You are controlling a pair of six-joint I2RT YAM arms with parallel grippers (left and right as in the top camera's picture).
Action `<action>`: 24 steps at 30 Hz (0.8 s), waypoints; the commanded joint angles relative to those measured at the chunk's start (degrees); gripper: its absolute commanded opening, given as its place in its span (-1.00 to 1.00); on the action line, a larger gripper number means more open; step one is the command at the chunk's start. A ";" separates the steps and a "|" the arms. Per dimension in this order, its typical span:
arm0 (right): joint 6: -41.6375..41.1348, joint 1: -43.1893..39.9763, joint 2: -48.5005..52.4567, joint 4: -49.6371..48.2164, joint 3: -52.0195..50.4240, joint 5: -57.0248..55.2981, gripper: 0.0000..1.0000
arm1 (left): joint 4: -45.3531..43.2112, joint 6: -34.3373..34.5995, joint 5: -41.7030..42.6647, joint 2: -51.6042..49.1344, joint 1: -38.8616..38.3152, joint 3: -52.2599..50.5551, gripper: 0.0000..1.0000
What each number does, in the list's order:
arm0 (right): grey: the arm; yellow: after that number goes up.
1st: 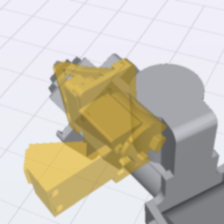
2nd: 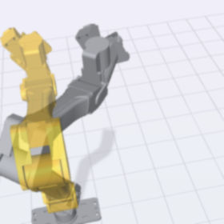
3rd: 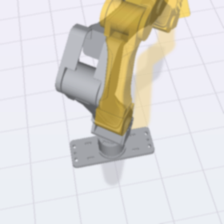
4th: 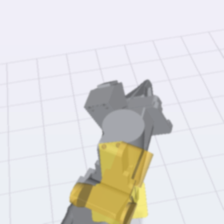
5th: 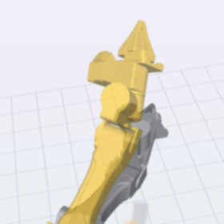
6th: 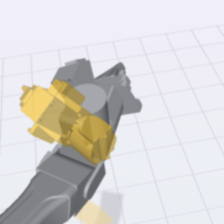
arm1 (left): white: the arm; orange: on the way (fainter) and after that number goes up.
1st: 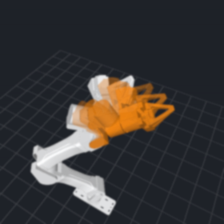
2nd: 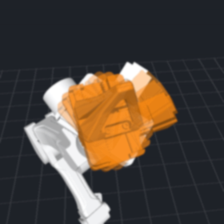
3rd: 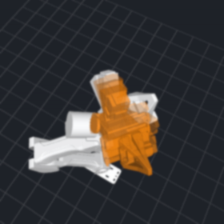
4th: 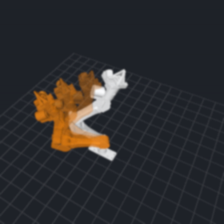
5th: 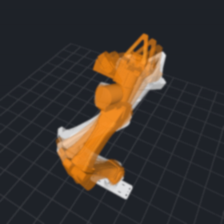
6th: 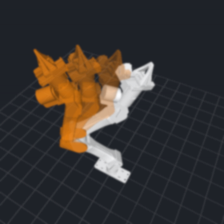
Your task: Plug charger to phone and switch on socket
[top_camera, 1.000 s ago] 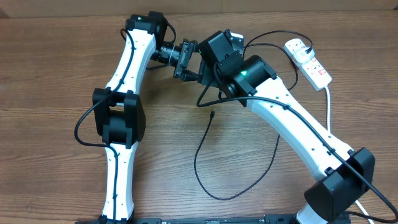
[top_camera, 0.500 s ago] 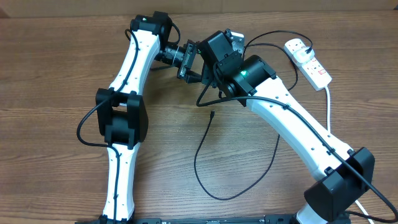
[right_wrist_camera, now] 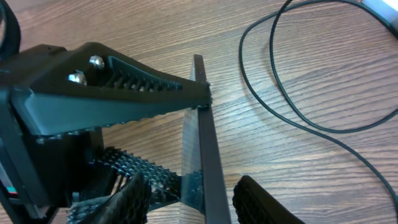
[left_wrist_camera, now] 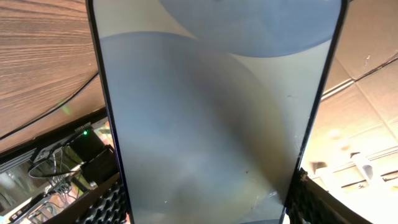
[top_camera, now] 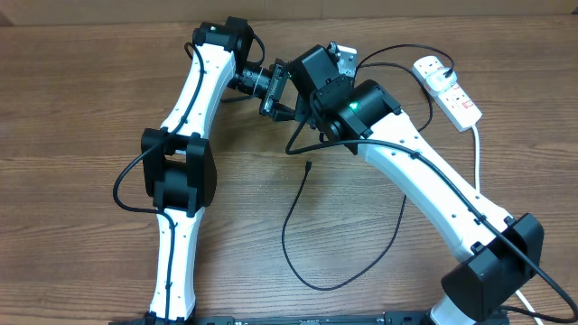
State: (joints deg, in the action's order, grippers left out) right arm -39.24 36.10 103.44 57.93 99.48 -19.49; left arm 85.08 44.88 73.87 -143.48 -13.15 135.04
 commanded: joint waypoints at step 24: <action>-1.49 0.15 0.31 0.28 0.96 -0.81 -0.45 | -0.04 -0.28 4.44 0.35 -0.37 1.51 0.09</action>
State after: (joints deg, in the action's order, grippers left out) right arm -40.49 36.10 103.46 58.30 99.48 -19.73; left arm 85.08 44.88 74.56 -143.48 -13.17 135.04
